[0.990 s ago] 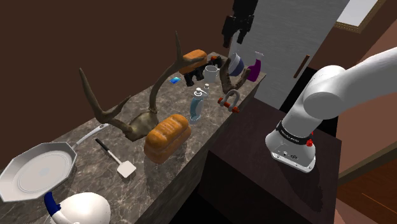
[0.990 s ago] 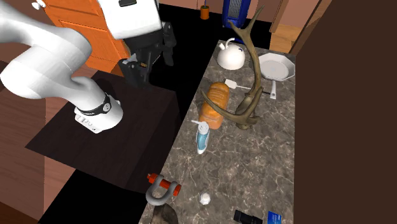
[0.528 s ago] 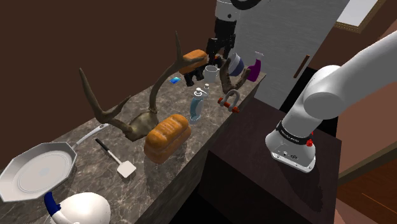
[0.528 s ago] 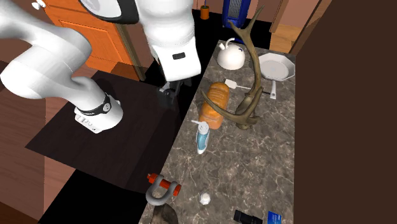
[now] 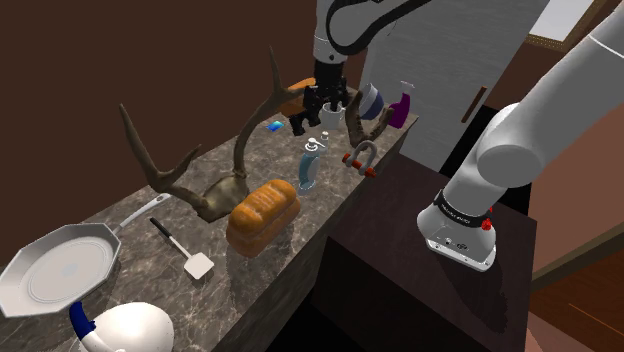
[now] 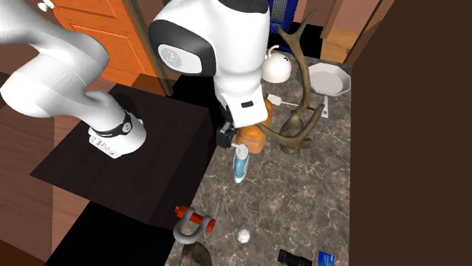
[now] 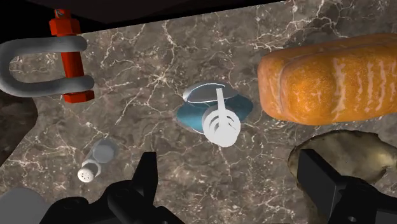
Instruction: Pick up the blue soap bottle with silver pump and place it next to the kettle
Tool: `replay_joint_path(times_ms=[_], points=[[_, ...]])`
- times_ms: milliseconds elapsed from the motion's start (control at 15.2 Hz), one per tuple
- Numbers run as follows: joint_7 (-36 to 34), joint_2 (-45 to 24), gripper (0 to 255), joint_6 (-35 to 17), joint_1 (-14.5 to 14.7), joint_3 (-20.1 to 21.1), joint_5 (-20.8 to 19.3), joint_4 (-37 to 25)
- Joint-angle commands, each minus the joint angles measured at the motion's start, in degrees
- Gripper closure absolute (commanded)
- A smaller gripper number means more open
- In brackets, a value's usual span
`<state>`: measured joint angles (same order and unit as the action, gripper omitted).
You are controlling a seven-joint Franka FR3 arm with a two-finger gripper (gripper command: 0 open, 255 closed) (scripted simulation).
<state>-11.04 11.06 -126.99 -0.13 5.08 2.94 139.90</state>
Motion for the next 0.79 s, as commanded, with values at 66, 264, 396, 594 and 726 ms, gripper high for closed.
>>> replay_joint_path(times_ms=[66, 264, 396, 594, 726], points=[[-1.2, -9.1, 0, -3.7, 0.3, 0.9, -0.9, -1.2], [-2.5, -15.4, 0, -6.6, 0.3, 1.3, -2.1, -3.3], [-2.6, -16.5, 0, -8.3, 0.4, 1.2, -2.2, -2.8], [-2.7, -18.2, 0, -10.7, 0.5, 1.2, -2.4, -2.0], [-2.9, -19.4, 0, -12.3, 0.5, 1.2, -2.6, -1.6]])
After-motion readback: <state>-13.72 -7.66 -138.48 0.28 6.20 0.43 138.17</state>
